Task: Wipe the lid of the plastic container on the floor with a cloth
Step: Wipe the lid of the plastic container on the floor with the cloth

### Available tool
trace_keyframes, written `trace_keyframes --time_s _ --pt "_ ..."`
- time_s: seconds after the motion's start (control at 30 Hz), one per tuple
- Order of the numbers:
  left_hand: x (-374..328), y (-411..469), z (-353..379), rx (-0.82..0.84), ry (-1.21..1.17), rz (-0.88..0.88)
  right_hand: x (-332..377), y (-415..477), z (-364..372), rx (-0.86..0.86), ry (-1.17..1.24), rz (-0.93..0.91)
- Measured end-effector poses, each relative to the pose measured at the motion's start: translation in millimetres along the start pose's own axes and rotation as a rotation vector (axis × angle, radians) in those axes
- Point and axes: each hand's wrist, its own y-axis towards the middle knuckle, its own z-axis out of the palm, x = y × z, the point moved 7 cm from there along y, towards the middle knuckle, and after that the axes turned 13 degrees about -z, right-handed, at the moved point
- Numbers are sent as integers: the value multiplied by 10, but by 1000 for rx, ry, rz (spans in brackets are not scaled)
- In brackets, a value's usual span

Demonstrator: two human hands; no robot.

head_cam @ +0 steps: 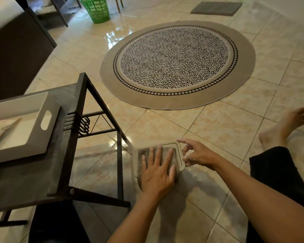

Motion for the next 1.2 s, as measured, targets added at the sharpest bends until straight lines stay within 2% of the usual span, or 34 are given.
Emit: trace_keyframes --time_s 0.17,0.3,0.37,0.53,0.67,0.83,0.9,1.03,1.2 --pt "-275 118 18 33 22 119 19 10 11 36 2 -7" --pt "-291 238 33 46 31 133 18 20 13 39 7 -11" --pt "-184 291 12 32 26 77 2 20 8 22 25 2" --pt "276 212 -58 -35 11 -187 4 24 11 -6 -13 1" --pt "116 -45 24 -23 -10 -172 27 35 14 1 -26 -7" --pt "-212 164 7 25 -17 -73 34 30 19 -4 -18 -10" --pt "-71 277 -77 40 -32 -125 19 24 19 -23 -20 -4" --pt "426 280 -183 24 -74 -358 0 16 39 -32 -26 -9" --pt "240 17 -68 22 -111 -382 -1 -5 47 -60 -38 -11"
